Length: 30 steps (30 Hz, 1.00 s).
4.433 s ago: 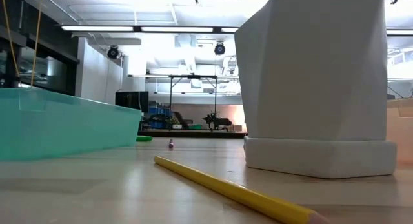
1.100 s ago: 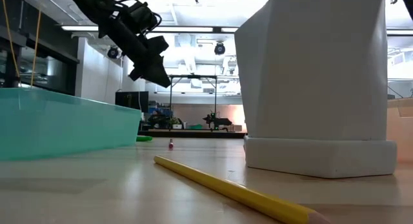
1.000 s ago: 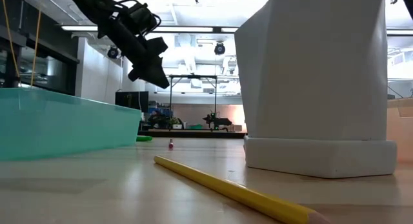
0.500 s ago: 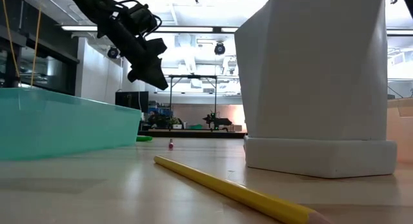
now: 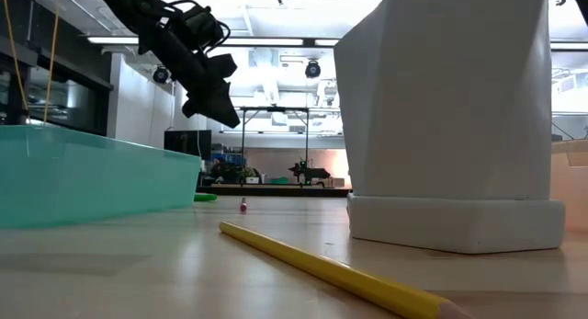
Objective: Sort pens & pencils
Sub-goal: Put the light pink pen into the green bin
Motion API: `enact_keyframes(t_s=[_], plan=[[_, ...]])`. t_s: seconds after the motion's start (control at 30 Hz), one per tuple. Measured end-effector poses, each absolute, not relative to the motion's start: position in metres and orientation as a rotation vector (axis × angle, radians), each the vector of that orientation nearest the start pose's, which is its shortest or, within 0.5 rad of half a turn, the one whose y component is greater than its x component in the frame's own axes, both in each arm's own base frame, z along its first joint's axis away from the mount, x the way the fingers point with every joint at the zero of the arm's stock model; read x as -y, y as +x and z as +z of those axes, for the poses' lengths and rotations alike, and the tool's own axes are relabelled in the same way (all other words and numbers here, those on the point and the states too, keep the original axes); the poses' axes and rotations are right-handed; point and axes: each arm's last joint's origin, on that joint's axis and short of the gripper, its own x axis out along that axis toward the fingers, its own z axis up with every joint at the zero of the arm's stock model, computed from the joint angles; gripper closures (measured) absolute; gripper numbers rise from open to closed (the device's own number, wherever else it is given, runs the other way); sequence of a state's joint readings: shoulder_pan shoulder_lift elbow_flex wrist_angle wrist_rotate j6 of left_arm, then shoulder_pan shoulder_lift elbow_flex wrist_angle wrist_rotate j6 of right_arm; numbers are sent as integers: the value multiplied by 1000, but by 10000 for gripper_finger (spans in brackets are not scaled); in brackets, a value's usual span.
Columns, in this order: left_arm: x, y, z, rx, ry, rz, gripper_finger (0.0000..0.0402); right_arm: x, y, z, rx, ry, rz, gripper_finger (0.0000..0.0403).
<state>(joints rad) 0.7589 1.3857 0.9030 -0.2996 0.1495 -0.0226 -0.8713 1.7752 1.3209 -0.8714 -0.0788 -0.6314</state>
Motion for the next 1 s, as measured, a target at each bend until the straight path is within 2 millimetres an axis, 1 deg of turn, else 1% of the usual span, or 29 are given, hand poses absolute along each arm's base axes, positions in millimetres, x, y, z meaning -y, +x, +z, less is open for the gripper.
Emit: enact_keyframes(t_s=[0.27,0.6,0.73,0.93,1.0], plan=[[-193,209,234,-716,-351,577,323,262,217,213,-1372,40,-204,204],[-193,209,234,-733,-292,554,323,251,205,186,-1492,49,-189,204],[-193,209,234,-736,-279,548,323,250,204,178,-1483,57,-208,204],[-192,209,234,-745,-281,546,323,255,209,178,-1424,9,-248,204],[-192,208,233,-753,-285,545,323,257,211,175,-1420,10,-251,204]])
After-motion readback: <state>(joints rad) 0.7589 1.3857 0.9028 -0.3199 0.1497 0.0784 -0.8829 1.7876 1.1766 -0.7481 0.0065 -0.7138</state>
